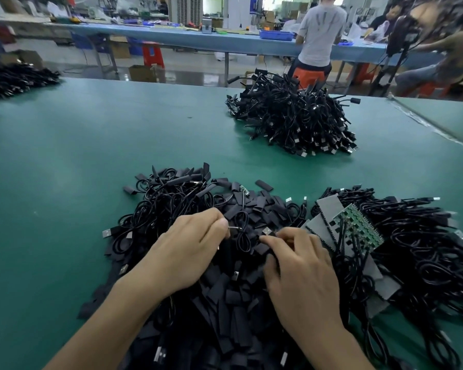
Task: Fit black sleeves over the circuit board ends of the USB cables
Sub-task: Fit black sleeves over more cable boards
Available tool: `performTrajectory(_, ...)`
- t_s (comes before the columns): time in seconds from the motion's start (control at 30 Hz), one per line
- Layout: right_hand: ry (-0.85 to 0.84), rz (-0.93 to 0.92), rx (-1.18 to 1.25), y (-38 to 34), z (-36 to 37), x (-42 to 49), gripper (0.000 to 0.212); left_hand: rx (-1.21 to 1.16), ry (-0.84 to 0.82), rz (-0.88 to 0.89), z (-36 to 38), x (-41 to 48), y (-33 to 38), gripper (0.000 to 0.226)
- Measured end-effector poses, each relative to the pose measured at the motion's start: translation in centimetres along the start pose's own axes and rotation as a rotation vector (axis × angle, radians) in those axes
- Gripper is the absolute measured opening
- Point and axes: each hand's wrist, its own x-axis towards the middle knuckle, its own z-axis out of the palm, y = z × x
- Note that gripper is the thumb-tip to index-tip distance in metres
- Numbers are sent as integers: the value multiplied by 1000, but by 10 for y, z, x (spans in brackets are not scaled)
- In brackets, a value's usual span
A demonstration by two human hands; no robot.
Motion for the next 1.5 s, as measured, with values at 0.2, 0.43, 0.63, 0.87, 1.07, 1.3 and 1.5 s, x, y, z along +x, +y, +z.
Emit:
performTrajectory(0.2,-101,19,-156,-4,5,2,29,-98,56,66,1,3,-4,15)
performTrajectory(0.43,147,35,205,-2,3,3,18,-226,47,28,5,3,-3,17)
performTrajectory(0.63,127,30,304,-4,-2,1,22,-290,51,-31,10,7,-11,28)
performTrajectory(0.87,-149,-13,-114,-6,3,2,38,-487,77,-59,7,9,-14,15)
performTrajectory(1.07,-97,13,-91,-7,5,6,19,-428,115,-34,6,10,-14,18)
performTrajectory(1.3,124,21,169,-5,5,5,19,-300,105,-50,7,8,-11,31)
performTrajectory(1.5,194,53,512,-4,-1,3,16,-226,75,-36,9,7,-10,35)
